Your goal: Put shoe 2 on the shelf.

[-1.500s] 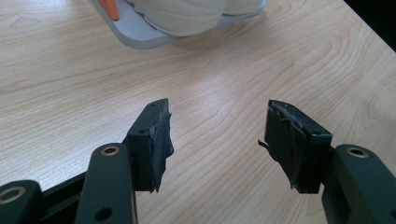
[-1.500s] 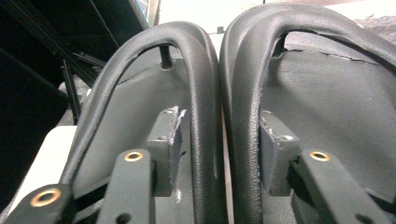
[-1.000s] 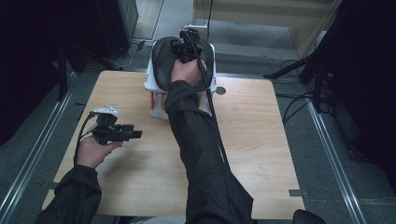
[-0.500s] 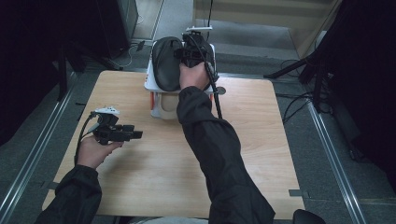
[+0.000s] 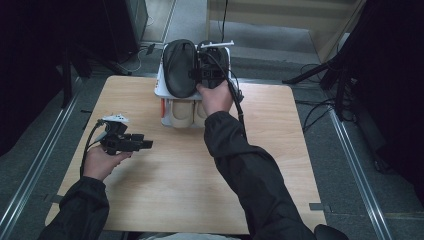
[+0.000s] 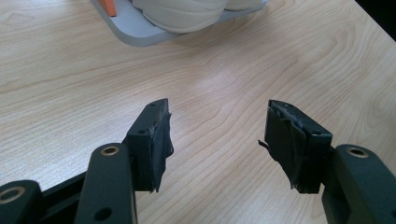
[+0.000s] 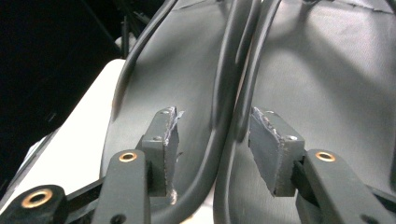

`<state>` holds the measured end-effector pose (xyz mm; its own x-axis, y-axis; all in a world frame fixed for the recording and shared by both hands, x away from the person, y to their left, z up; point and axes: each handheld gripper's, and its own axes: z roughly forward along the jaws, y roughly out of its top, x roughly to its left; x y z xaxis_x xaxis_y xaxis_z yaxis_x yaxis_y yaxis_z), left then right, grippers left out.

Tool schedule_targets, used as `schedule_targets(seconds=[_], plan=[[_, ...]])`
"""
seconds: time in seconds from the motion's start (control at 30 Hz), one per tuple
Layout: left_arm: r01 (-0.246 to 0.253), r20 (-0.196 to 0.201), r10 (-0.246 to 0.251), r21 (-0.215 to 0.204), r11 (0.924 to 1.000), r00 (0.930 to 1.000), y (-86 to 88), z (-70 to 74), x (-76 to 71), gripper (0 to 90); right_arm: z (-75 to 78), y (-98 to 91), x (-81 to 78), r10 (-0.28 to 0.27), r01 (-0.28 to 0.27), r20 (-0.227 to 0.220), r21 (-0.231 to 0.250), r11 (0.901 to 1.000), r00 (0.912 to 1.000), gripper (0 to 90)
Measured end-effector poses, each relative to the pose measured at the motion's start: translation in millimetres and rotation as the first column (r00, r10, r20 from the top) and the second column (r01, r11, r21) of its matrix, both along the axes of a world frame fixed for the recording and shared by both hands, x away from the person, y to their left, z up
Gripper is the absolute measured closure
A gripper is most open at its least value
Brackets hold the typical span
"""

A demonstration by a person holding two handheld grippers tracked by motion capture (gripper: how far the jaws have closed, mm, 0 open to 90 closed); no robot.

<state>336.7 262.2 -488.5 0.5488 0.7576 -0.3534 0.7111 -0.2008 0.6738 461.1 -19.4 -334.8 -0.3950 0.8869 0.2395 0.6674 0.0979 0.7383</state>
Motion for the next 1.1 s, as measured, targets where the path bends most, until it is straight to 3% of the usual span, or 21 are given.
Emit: schedule_targets(seconds=[0.23,0.47,0.63,0.83,0.9,1.03,1.1], plan=[[0.003,0.005,-0.003,-0.003,1.0,1.0,0.1,0.9,-0.8,41.1,2.0,-9.9,-28.9,0.089,-0.09,0.034,0.028,0.9956,0.9955,54.5],[0.006,0.007,-0.006,-0.004,1.0,1.0,0.1,1.7,-1.7,41.0,-14.4,-21.8,-55.3,0.171,-0.172,0.024,0.037,0.9844,0.985,55.5],[0.008,0.006,-0.008,0.0,1.0,1.0,0.0,1.7,-1.7,41.0,-28.1,-27.0,-76.0,0.258,-0.26,0.086,0.024,0.9652,0.9625,55.4],[0.009,0.004,-0.009,0.003,1.0,1.0,0.0,1.7,-2.1,41.0,-44.4,-32.0,-94.3,0.338,-0.341,0.097,0.021,0.9397,0.9362,54.3],[0.009,0.004,-0.009,0.001,1.0,0.9999,-0.4,1.7,-2.3,41.0,-51.3,-34.9,-98.9,0.372,-0.377,0.117,0.026,0.9257,0.9207,53.7],[0.01,0.003,-0.01,0.006,0.9999,0.9999,-0.8,1.4,-2.4,40.9,-64.5,-40.8,-105.9,0.405,-0.409,0.121,0.016,0.9122,0.9064,53.7],[0.01,0.0,-0.01,0.005,0.9999,0.9999,-1.5,1.2,-2.4,40.9,-73.4,-44.4,-106.1,0.435,-0.441,0.122,0.025,0.8973,0.8922,53.5]])
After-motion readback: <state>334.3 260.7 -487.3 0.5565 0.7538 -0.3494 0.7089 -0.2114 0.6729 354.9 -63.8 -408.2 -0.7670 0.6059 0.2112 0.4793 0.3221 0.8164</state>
